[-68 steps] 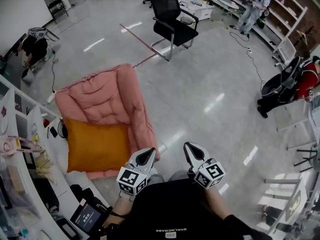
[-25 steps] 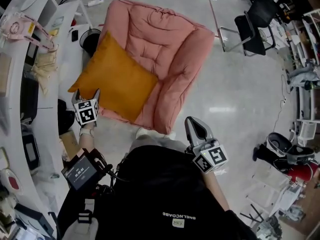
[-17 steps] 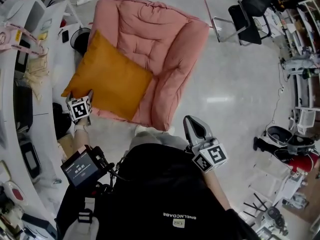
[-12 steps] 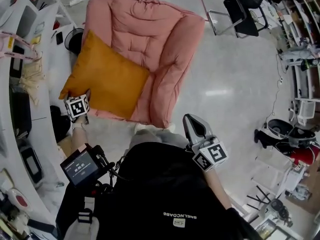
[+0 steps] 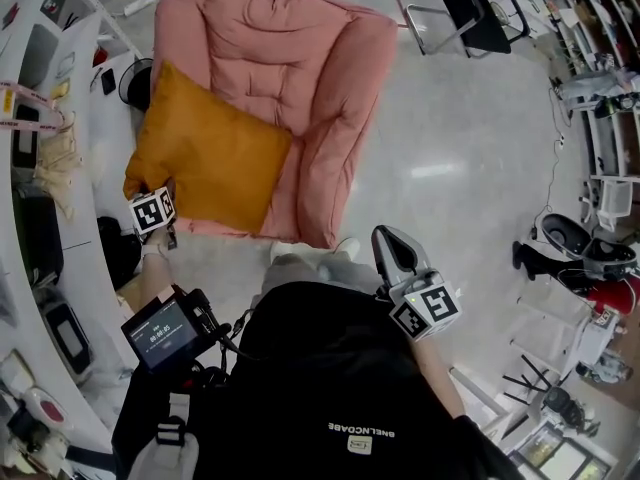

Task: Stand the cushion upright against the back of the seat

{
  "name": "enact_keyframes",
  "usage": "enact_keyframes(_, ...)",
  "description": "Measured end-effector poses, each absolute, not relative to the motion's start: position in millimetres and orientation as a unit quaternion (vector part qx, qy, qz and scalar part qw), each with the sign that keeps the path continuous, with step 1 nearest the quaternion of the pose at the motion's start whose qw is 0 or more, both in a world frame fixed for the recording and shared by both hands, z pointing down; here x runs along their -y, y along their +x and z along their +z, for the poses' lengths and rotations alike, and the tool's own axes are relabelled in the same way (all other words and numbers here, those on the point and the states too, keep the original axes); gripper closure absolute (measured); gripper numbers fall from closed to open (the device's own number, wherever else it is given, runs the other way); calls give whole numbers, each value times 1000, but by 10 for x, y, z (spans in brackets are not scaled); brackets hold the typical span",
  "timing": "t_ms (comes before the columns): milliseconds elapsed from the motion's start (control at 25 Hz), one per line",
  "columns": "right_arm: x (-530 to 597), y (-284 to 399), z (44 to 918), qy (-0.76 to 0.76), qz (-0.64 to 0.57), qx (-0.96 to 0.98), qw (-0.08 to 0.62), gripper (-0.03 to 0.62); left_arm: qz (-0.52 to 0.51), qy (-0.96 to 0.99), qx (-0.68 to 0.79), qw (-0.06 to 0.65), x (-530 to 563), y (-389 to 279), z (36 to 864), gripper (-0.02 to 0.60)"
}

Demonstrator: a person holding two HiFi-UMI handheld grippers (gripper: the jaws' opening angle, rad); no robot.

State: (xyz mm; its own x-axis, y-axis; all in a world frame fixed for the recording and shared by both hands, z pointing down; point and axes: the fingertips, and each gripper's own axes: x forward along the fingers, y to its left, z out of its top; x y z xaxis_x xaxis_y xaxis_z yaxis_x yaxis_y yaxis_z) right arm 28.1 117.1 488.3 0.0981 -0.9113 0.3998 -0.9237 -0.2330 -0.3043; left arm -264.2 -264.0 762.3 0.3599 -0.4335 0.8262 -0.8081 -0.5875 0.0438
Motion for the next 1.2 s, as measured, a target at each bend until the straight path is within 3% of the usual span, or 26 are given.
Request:
enact_keyframes(480, -1171, 196, 5026, 739, 269, 618, 0, 591, 412, 812, 361, 201, 2480, -2456, 7406, 460)
enact_keyframes(880, -1407, 129, 5007, 735, 270, 621, -21, 591, 378, 866, 304, 122, 2065, -2103, 6647, 531)
enact_keyframes(1200, -1535, 248, 4976, 724, 267, 635, -33, 591, 356, 882, 294, 89, 1820, -1730, 6194, 544)
